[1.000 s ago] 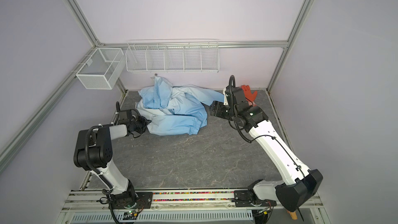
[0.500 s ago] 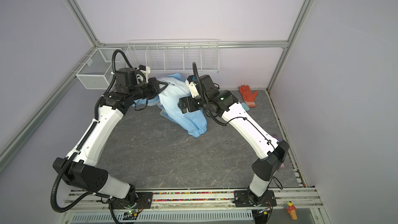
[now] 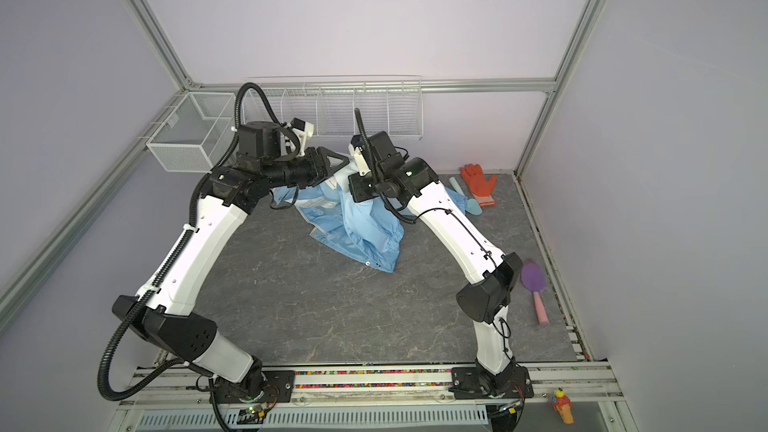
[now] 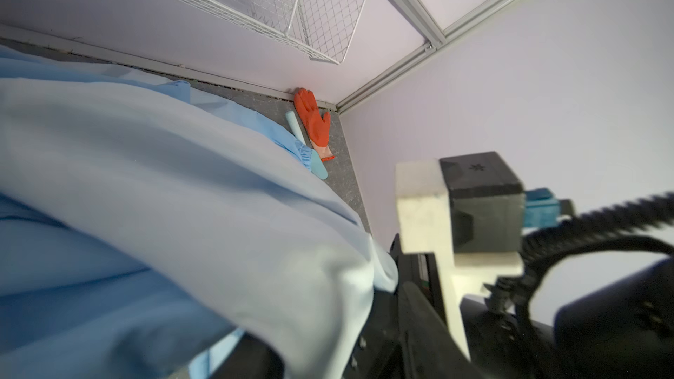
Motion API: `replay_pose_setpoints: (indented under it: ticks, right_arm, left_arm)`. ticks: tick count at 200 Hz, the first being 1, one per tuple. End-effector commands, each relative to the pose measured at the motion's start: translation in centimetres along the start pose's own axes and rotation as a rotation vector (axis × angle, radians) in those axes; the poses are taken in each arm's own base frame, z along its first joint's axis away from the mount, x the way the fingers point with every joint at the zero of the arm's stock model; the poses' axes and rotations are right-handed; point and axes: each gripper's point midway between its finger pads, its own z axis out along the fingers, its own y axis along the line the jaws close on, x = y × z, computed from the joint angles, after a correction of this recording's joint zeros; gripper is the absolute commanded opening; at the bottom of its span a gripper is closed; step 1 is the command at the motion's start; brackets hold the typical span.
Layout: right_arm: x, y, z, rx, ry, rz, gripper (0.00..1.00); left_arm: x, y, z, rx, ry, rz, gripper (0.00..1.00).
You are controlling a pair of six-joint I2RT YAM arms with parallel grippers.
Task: Zip up the jacket
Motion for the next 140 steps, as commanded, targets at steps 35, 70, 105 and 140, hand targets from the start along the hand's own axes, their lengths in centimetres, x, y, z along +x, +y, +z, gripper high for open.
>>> replay_pose_setpoints:
  ticks: [35,70,105,140]
  right_arm:
    - [4.7,-14.1,-5.4,0.042,-0.027,0.555,0.08]
    - [16.0,-21.1,-4.8,0.251,0.256,0.780,0.25]
    - [19.4,-22.0,-6.7,0.353,0.299,0.810,0.72]
    - [16.4,-21.4,-8.6,0.390,0.230,0.690,0.85]
  left_arm:
    - [-1.7,9.2,-3.6,-0.387,-0.124,-0.100,0.57]
    - [2.1,15.0,-2.1,-0.533,-0.031,-0.188,0.55]
    - [4.8,17.7,1.0,-0.492,0.015,-0.270,0.55]
    - [7.1,21.1,3.6,-0.520,0.060,-0.323,0.54]
